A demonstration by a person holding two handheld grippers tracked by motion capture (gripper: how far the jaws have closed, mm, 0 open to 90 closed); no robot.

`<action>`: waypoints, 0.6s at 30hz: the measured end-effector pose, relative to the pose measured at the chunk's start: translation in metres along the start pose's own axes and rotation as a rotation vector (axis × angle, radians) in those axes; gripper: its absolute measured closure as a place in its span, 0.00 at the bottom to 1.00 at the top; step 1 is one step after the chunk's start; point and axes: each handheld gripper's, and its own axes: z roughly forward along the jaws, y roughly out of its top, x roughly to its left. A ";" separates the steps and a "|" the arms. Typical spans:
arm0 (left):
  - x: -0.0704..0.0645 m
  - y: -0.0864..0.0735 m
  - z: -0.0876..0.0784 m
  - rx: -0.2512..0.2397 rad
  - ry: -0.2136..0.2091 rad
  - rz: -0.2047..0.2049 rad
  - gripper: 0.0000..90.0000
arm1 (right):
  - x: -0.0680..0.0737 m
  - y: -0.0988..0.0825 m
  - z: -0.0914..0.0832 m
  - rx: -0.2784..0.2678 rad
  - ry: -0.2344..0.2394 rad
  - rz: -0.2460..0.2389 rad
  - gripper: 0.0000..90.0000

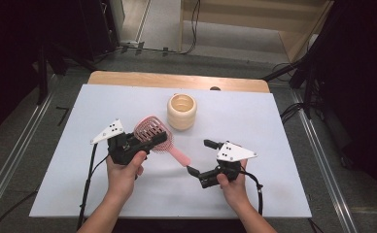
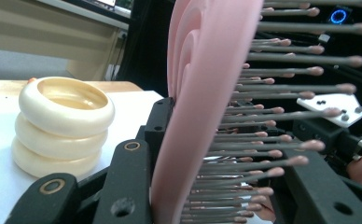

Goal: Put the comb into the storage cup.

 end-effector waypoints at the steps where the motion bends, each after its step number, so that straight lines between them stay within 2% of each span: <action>1: 0.001 0.001 0.000 -0.001 0.002 0.001 0.70 | -0.002 -0.002 -0.003 0.007 -0.003 -0.002 0.00; 3: 0.001 0.002 0.000 -0.005 0.008 -0.005 0.70 | -0.006 -0.006 -0.009 0.010 -0.014 -0.009 0.00; 6: 0.002 0.005 0.000 -0.003 0.017 0.003 0.70 | -0.014 -0.012 -0.023 0.006 -0.035 0.006 0.00; 12: 0.002 0.012 0.001 -0.004 0.026 0.028 0.70 | -0.023 -0.020 -0.036 0.003 -0.069 0.022 0.00; 18: 0.004 0.017 0.002 -0.017 0.032 0.032 0.70 | -0.031 -0.025 -0.049 -0.008 -0.114 0.029 0.00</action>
